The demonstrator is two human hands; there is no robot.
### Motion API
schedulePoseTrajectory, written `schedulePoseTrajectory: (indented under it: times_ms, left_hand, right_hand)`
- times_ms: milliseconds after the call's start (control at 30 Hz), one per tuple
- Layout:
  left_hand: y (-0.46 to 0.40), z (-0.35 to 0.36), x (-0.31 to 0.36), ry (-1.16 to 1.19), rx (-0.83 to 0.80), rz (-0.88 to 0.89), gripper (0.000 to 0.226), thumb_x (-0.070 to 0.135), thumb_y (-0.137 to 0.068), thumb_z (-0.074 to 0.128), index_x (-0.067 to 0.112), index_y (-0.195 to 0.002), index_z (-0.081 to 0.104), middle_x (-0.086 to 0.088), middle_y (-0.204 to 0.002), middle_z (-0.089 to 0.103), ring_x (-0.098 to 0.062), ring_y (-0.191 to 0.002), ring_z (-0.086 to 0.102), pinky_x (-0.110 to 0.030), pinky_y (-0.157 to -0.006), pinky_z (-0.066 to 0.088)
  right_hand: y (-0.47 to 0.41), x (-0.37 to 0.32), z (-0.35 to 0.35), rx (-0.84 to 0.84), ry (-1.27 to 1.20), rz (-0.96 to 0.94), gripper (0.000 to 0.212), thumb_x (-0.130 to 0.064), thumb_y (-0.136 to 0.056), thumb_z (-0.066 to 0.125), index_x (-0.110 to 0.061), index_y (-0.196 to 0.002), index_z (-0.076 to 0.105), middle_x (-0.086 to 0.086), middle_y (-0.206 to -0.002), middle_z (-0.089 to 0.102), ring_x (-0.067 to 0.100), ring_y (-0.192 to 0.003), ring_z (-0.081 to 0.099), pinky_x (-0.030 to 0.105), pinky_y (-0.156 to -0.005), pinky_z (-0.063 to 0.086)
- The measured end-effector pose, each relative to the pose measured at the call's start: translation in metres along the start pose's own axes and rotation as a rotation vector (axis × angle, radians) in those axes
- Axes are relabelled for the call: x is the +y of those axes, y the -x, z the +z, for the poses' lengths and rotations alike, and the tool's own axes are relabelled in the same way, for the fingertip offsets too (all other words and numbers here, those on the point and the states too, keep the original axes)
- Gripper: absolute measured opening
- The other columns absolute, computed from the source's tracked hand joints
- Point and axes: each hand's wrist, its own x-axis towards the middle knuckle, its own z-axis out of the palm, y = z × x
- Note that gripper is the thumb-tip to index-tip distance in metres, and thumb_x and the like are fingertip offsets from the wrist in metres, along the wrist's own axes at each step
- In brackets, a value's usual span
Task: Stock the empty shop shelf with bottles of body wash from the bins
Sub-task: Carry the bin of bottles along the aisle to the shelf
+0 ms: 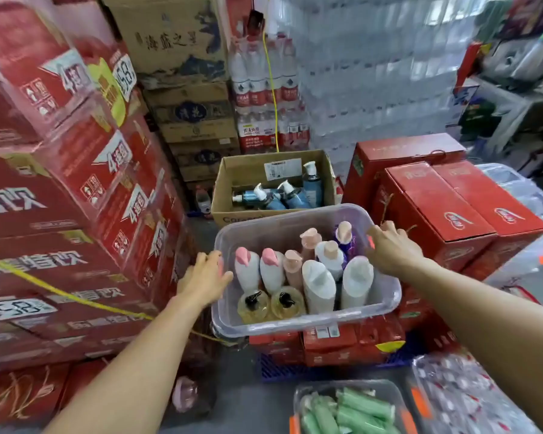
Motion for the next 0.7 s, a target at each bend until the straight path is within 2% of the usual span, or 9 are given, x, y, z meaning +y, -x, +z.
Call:
schedulePoseTrajectory:
  times_ms: [67,200,267,367,433,500,567,633,700]
  left_hand:
    - [-0.016,0.011,-0.005,0.069,-0.002,-0.076,0.051,0.039,-0.100,0.039,0.017,-0.145,0.028,-0.019,-0.144,0.036,-0.043,-0.125,0.046,-0.047,-0.098,0.040]
    - [-0.043,0.035,-0.012,0.281,-0.038,-0.289,0.072,0.054,-0.101,0.019,0.006,-0.154,0.011,-0.028,-0.151,0.032,-0.044,-0.135,0.038,-0.047,-0.107,0.033]
    - [-0.051,0.041,-0.012,0.352,-0.039,-0.341,0.073,0.054,-0.101,0.023,-0.001,-0.150,0.023,-0.030,-0.147,0.039,-0.044,-0.134,0.040,-0.045,-0.107,0.034]
    - [-0.060,0.048,-0.023,0.378,-0.022,-0.442,0.078,0.063,-0.095,0.033,-0.002,-0.137,0.045,-0.028,-0.134,0.053,-0.043,-0.123,0.052,-0.043,-0.100,0.041]
    - [-0.064,0.052,-0.029,0.443,-0.024,-0.489,0.073,0.067,-0.090,0.042,0.002,-0.120,0.058,-0.024,-0.118,0.064,-0.039,-0.105,0.063,-0.041,-0.093,0.049]
    - [-0.066,0.055,-0.030,0.556,-0.032,-0.493,0.056,0.060,-0.091,0.049,0.007,-0.101,0.063,-0.019,-0.111,0.067,-0.033,-0.086,0.064,-0.037,-0.081,0.052]
    - [-0.066,0.056,-0.025,0.620,-0.048,-0.491,0.058,0.059,-0.092,0.048,0.006,-0.108,0.062,-0.018,-0.113,0.063,-0.032,-0.087,0.060,-0.034,-0.079,0.048]
    - [-0.067,0.063,-0.020,0.698,-0.057,-0.509,0.081,0.072,-0.086,0.039,0.003,-0.124,0.056,-0.017,-0.119,0.058,-0.037,-0.102,0.059,-0.042,-0.090,0.051]
    - [-0.066,0.067,-0.016,0.706,-0.035,-0.514,0.089,0.075,-0.086,0.029,0.002,-0.134,0.048,-0.021,-0.128,0.055,-0.040,-0.113,0.056,-0.048,-0.097,0.048]
  right_hand:
    - [-0.016,0.006,0.009,-0.012,-0.039,0.075,0.037,-0.020,-0.095,0.042,-0.009,-0.131,0.041,0.017,-0.126,0.041,0.042,-0.118,0.045,0.046,-0.088,0.042]
    - [-0.047,0.013,0.026,-0.099,-0.227,0.277,0.041,-0.029,-0.097,0.037,-0.005,-0.130,0.037,0.023,-0.134,0.044,0.044,-0.120,0.047,0.046,-0.093,0.039]
    - [-0.058,0.017,0.031,-0.120,-0.310,0.372,0.048,-0.037,-0.097,0.038,-0.001,-0.130,0.039,0.025,-0.132,0.050,0.043,-0.117,0.051,0.044,-0.092,0.041]
    - [-0.073,0.027,0.043,-0.101,-0.378,0.434,0.060,-0.054,-0.095,0.035,0.001,-0.111,0.054,0.023,-0.116,0.060,0.040,-0.103,0.057,0.039,-0.087,0.046]
    - [-0.076,0.032,0.048,-0.091,-0.315,0.471,0.072,-0.064,-0.089,0.030,-0.001,-0.108,0.060,0.023,-0.114,0.061,0.041,-0.107,0.055,0.041,-0.092,0.046]
    - [-0.076,0.034,0.050,-0.067,-0.263,0.504,0.077,-0.071,-0.082,0.029,-0.005,-0.108,0.060,0.022,-0.114,0.060,0.041,-0.110,0.052,0.043,-0.093,0.046]
    - [-0.078,0.036,0.052,-0.029,-0.316,0.513,0.074,-0.071,-0.076,0.033,-0.007,-0.102,0.061,0.020,-0.107,0.062,0.040,-0.102,0.055,0.041,-0.085,0.048]
    - [-0.078,0.034,0.057,0.001,-0.515,0.532,0.067,-0.065,-0.077,0.043,-0.004,-0.098,0.061,0.018,-0.096,0.065,0.035,-0.083,0.060,0.035,-0.068,0.047]
    - [-0.076,0.031,0.063,-0.001,-0.662,0.545,0.063,-0.058,-0.084,0.046,0.001,-0.101,0.062,0.017,-0.091,0.064,0.033,-0.075,0.060,0.033,-0.064,0.044]
